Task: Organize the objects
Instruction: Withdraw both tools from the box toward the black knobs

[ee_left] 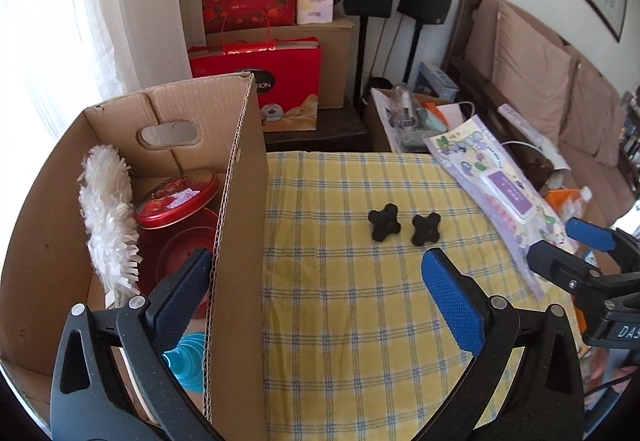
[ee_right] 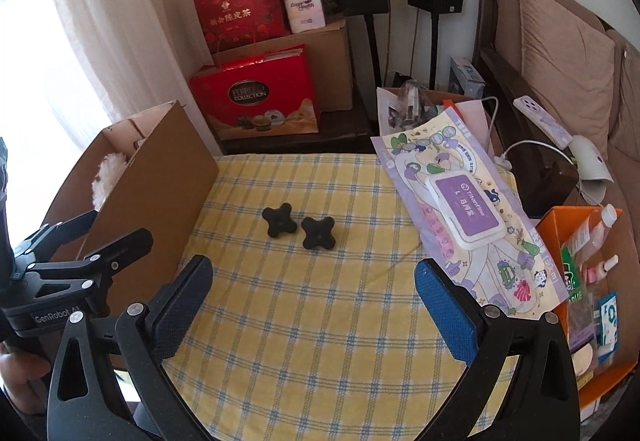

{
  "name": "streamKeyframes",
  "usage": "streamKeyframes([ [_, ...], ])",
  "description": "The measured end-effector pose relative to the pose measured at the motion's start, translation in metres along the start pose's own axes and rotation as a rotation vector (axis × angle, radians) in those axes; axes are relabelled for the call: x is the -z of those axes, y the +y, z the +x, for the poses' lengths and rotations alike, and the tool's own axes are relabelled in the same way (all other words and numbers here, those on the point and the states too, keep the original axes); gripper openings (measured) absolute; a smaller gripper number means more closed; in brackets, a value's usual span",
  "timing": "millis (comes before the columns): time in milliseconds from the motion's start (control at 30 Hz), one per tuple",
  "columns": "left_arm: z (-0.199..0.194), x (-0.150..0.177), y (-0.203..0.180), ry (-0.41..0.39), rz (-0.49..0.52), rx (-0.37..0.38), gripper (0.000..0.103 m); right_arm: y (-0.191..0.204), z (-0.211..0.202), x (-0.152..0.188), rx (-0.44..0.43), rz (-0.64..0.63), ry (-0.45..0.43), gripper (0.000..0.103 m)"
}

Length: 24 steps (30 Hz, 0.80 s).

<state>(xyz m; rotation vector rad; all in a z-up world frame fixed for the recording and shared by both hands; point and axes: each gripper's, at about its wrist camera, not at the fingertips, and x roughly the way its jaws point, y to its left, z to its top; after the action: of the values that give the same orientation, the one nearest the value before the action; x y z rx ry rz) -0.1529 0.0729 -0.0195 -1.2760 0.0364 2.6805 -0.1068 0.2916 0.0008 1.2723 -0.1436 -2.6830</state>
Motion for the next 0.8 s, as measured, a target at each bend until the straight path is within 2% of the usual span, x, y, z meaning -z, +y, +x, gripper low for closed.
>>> streamKeyframes([
  [133, 0.003, -0.002, -0.004, -0.028, -0.005, -0.045, 0.103, -0.014, 0.006, -0.001, 0.006, 0.029, -0.011, 0.102],
  [267, -0.004, -0.002, -0.005, -0.113, -0.024, -0.087, 0.103, -0.026, 0.013, 0.0, 0.01, 0.054, -0.008, 0.102],
  [400, -0.005, -0.006, -0.007, -0.117, -0.051, -0.001, 0.103, -0.034, 0.018, 0.0, 0.012, 0.065, -0.003, 0.102],
  [633, 0.004, -0.015, -0.029, -0.127, 0.001, 0.024, 0.103, -0.044, 0.021, -0.002, 0.016, 0.074, -0.018, 0.102],
  [800, 0.037, -0.024, -0.043, -0.058, 0.01, 0.034, 0.1, -0.044, 0.031, -0.003, 0.025, 0.049, -0.009, 0.095],
])
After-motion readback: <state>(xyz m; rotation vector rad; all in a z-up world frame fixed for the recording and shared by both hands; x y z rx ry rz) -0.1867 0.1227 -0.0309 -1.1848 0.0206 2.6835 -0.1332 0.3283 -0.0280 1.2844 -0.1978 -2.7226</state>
